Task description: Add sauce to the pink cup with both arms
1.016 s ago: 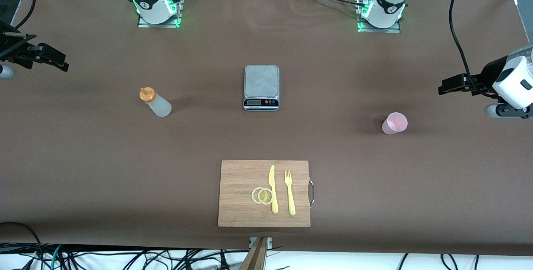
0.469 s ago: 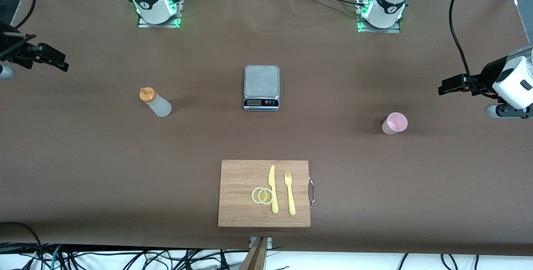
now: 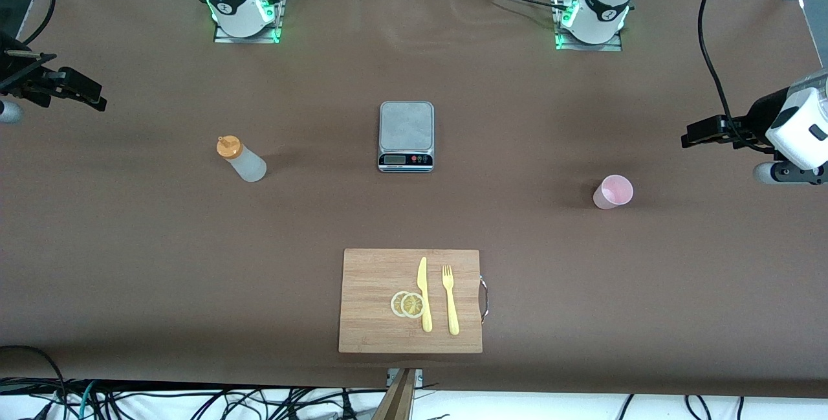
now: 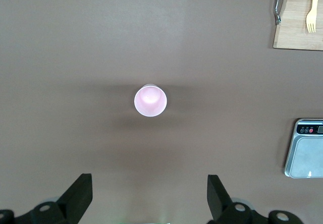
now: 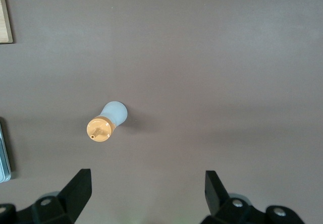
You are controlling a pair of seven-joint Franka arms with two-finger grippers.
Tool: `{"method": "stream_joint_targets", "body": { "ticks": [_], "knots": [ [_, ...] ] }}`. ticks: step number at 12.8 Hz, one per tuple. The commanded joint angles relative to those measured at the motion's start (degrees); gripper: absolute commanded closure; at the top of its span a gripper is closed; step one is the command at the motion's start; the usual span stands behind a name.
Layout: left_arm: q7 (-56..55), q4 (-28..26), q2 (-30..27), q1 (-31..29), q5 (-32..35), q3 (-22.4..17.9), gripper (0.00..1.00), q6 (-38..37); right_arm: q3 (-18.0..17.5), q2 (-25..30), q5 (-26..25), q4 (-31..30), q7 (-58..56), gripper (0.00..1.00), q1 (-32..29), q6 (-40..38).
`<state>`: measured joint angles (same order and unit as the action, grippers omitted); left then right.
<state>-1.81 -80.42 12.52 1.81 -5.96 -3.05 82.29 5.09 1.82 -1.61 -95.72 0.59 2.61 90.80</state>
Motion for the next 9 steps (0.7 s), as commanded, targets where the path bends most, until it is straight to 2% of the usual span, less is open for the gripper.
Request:
{"method": "stream_joint_targets", "body": {
  "ticks": [1, 6, 9],
  "knots": [
    [1.1, 1.1, 0.5, -0.3, 2.6, 0.7, 0.00, -0.8, 0.2, -0.3, 0.2, 1.1, -0.7, 0.01, 0.0, -0.6],
    [4.6, -4.5, 0.5, -0.5, 4.6, 0.6, 0.00, 1.0, 0.1, -0.3, 0.2, 1.1, -0.7, 0.01, 0.0, -0.6],
    [6.1, -10.3, 0.4, -0.7, 4.6, 0.4, 0.00, 5.9, 0.1, -0.4, 0.2, 1.1, -0.7, 0.01, 0.0, -0.4]
  ]
}}
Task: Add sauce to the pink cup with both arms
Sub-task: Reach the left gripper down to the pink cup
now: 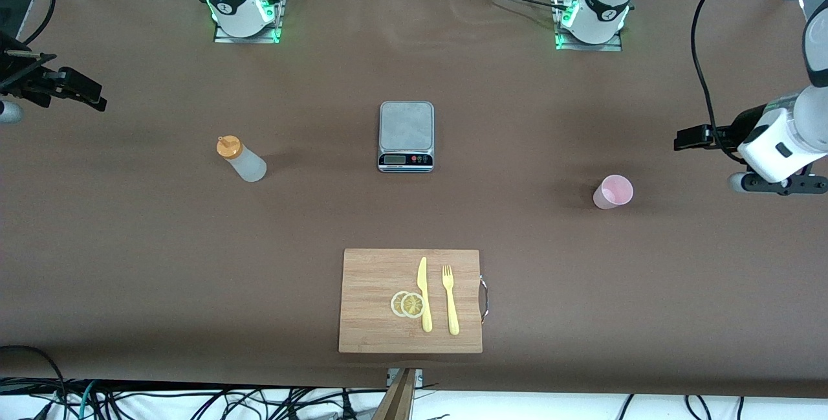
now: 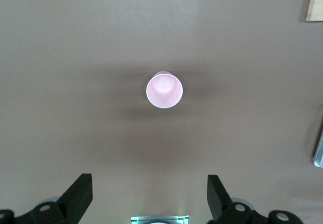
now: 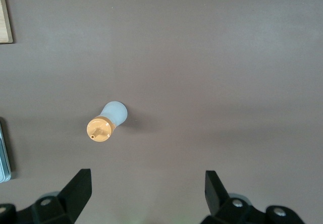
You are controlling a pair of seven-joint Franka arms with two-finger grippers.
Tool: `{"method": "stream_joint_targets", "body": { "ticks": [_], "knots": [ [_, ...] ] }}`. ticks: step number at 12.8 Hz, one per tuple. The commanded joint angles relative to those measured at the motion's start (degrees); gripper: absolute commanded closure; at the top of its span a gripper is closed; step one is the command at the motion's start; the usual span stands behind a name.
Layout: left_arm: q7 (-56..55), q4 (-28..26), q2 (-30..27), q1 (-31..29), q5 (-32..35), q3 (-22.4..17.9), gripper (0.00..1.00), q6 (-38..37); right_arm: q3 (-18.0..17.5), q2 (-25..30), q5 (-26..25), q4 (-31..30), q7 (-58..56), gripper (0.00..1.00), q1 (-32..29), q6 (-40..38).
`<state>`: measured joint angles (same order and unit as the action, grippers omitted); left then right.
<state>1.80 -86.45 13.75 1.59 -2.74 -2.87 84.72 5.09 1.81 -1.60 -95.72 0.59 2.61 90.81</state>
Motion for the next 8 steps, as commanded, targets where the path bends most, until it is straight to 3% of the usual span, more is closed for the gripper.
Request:
{"method": "stream_joint_targets", "body": {
  "ticks": [1, 8],
  "knots": [
    [3.4, -6.9, -1.0, -0.4, 1.2, 0.1, 0.00, 6.5, 0.1, -0.3, 0.2, 1.1, -0.5, 0.01, 0.0, -0.5],
    [6.0, -24.8, -1.5, -1.9, 1.3, -0.2, 0.01, 30.0, -0.3, -0.1, 0.2, 1.1, -0.7, 0.01, 0.3, -1.0]
  ]
}}
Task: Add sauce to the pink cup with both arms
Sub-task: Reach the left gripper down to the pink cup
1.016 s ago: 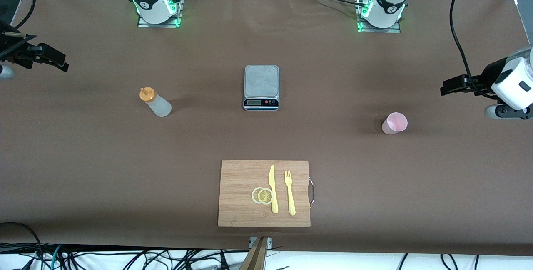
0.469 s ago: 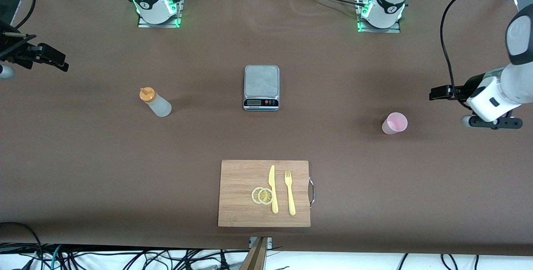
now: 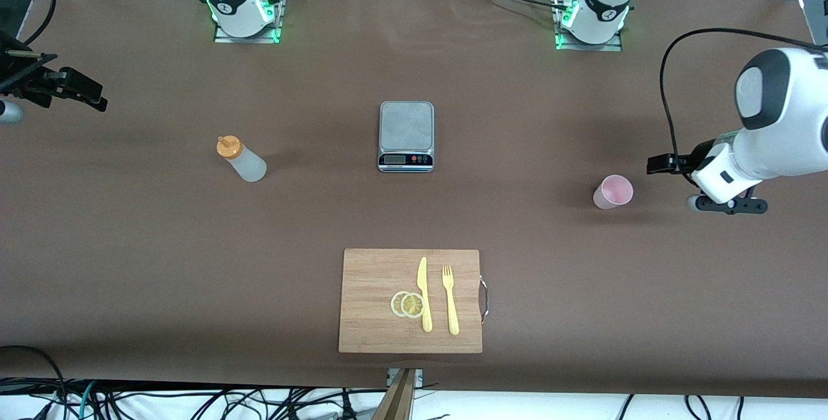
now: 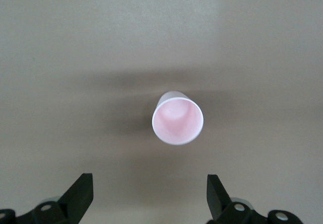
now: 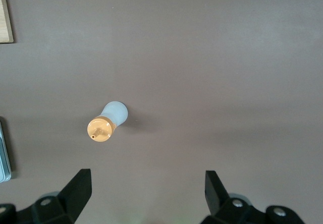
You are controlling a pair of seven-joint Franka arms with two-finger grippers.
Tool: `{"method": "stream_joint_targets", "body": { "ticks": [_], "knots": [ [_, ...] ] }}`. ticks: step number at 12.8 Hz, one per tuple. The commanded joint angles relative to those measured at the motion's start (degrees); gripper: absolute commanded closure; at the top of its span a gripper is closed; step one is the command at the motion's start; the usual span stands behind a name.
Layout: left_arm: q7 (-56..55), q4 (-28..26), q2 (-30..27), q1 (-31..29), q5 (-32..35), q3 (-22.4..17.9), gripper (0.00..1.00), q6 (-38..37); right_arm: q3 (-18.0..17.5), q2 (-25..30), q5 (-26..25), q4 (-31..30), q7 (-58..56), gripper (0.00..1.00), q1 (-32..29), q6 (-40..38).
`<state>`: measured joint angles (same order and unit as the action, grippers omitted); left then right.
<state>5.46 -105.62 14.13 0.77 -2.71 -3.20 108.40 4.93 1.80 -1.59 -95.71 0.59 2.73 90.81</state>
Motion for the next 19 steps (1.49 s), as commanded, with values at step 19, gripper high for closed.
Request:
{"method": "stream_joint_targets", "body": {
  "ticks": [19],
  "knots": [
    [3.4, -21.1, 3.6, -0.3, -0.8, 0.2, 0.12, 35.5, 0.1, -0.2, 0.2, 1.1, -0.5, 0.01, 0.2, -1.0]
  ]
}}
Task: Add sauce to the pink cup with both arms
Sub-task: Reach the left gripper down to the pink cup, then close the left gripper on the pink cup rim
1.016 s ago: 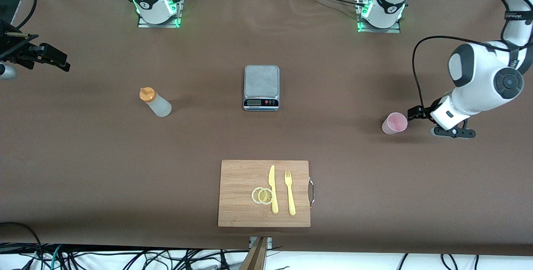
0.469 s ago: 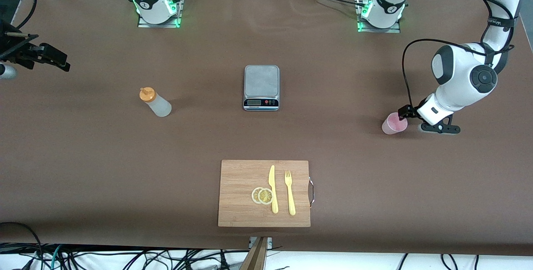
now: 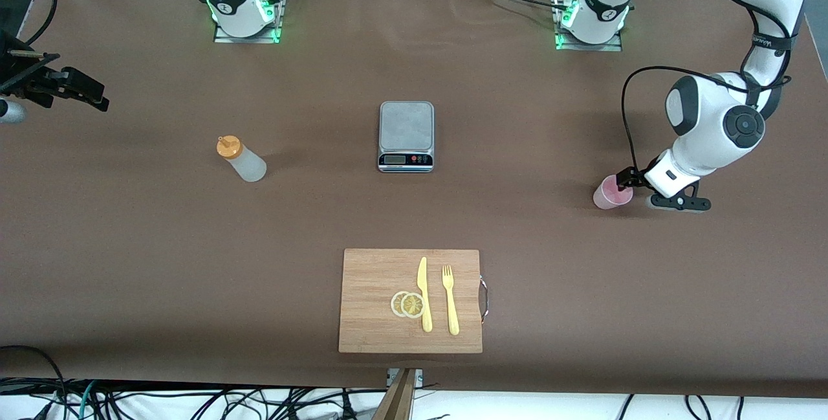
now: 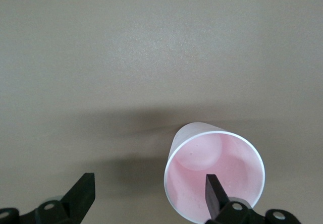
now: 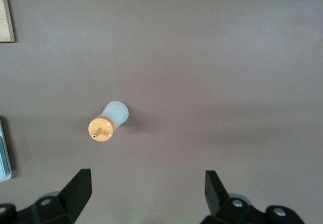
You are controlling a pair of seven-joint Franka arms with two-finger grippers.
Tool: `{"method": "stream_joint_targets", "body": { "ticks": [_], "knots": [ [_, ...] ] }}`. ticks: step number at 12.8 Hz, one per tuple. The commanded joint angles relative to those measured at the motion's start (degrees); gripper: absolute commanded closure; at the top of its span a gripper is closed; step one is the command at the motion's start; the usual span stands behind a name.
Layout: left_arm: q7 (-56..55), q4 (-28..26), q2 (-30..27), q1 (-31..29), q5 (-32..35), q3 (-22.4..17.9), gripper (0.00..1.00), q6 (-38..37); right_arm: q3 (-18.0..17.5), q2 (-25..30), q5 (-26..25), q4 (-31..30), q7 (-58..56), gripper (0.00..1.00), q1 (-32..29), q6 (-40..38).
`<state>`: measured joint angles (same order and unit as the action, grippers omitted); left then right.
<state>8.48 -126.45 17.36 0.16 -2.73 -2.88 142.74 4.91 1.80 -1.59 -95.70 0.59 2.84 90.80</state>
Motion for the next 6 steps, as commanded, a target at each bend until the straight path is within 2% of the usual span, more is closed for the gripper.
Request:
{"method": "stream_joint_targets", "body": {
  "ticks": [1, 5, 6],
  "knots": [
    [0.4, -0.3, 0.4, 0.4, -0.8, -0.1, 0.26, 1.1, 0.1, -0.2, 0.2, 1.1, -0.7, 0.01, 0.1, -1.0],
    [-1.5, -0.1, 0.8, 0.7, -1.9, -0.1, 0.97, 0.9, 0.1, -0.2, 0.2, 1.1, -0.5, 0.01, 0.1, -0.9],
    [-3.1, -0.1, 0.9, 1.1, -1.9, -0.1, 1.00, 0.7, 0.0, -0.1, 0.2, 1.1, -0.5, 0.01, 0.1, -1.0]
  ]
}}
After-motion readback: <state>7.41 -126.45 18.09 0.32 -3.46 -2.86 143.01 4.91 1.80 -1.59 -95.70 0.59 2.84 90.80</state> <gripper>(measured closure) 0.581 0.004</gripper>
